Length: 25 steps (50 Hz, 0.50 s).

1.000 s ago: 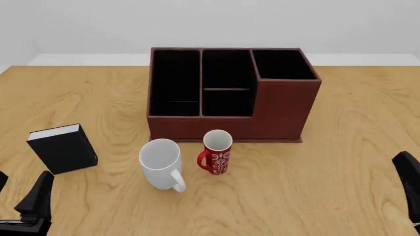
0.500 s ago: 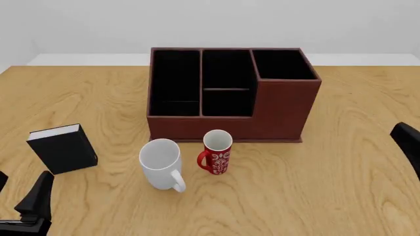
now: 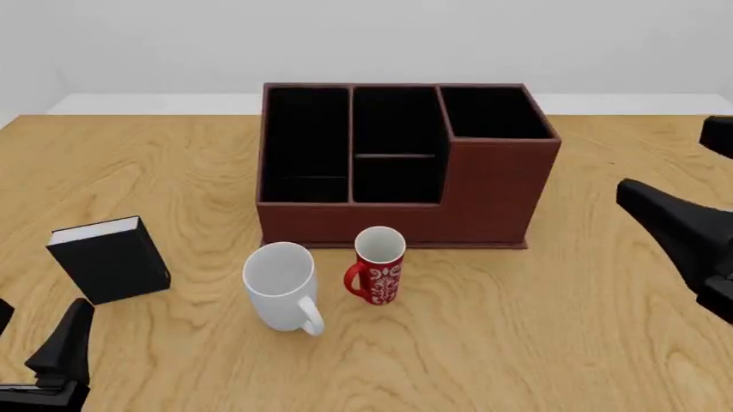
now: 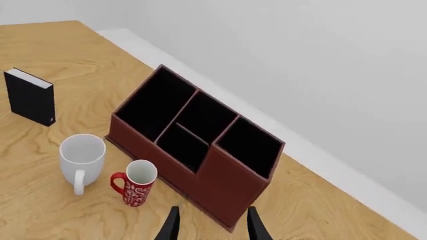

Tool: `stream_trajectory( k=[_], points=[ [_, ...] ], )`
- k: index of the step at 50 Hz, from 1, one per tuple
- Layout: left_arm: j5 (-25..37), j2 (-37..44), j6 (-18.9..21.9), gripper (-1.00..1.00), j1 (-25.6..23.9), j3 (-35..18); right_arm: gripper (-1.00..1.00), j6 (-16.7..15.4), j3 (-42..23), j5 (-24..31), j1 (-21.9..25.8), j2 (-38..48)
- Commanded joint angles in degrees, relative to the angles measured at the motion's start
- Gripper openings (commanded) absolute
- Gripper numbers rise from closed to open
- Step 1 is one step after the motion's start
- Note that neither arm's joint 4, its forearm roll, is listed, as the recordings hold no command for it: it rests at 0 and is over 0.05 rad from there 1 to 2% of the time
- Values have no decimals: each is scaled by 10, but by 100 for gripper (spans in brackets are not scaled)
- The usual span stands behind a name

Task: Pick up the white mug and place it to the right of the caddy.

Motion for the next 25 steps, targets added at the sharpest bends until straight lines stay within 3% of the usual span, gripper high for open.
stream_trajectory(
  k=[1,14,25],
  points=[
    [0,0,0,100,0,0,100,2,-32,15,11,65],
    [0,0,0,100,0,0,100,9,-42,5,35,135],
    [0,0,0,100,0,0,100,41,-79,2,62,209]
  ],
)
